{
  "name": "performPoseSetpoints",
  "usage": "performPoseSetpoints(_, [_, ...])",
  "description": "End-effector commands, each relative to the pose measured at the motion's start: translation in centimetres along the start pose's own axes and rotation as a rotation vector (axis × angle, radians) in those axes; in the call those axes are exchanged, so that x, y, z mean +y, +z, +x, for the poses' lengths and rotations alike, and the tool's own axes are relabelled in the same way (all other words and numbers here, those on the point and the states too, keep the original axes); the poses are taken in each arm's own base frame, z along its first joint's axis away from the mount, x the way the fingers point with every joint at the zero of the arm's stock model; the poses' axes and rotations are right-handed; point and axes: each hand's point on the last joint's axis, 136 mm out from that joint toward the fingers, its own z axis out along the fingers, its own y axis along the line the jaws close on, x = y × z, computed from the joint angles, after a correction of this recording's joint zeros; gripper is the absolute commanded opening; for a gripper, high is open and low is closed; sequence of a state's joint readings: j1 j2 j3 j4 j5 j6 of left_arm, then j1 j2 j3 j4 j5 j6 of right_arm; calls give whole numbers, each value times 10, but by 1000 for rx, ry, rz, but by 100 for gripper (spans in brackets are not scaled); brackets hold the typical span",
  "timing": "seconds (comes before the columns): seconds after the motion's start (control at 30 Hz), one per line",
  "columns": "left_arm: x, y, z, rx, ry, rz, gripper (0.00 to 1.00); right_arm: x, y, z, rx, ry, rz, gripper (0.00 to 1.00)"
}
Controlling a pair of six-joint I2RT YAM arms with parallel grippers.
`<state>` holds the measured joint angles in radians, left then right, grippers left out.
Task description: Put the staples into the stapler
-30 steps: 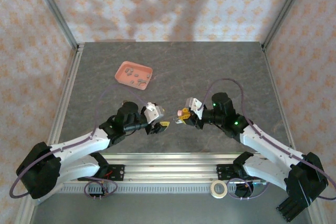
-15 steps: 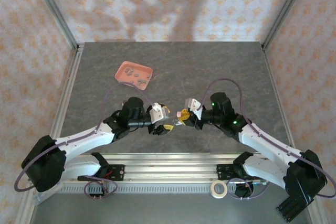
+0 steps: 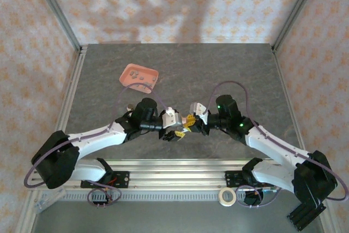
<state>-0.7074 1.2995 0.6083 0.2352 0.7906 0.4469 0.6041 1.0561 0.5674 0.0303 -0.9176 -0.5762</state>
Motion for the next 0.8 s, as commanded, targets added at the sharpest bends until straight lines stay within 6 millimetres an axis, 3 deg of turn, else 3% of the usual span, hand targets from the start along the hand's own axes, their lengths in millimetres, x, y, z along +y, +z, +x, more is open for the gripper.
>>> performPoseSetpoints(0.0, [-2,4,-21,-62,35,37,63,3,-3,-22,-52,-40,-27,5])
performPoseSetpoints(0.4, [-8,15,-24,-87,28,106,55,11,-2,-28,-74,-37,-86,5])
performPoseSetpoints(0.53, [-8,16,-24,-90,26,108,48,11,-2,-28,-72,-36,-85,5])
performPoseSetpoints(0.77, [-3,13,-30,-131,-17,65,24,10,-2,-23,-56,-28,-73,6])
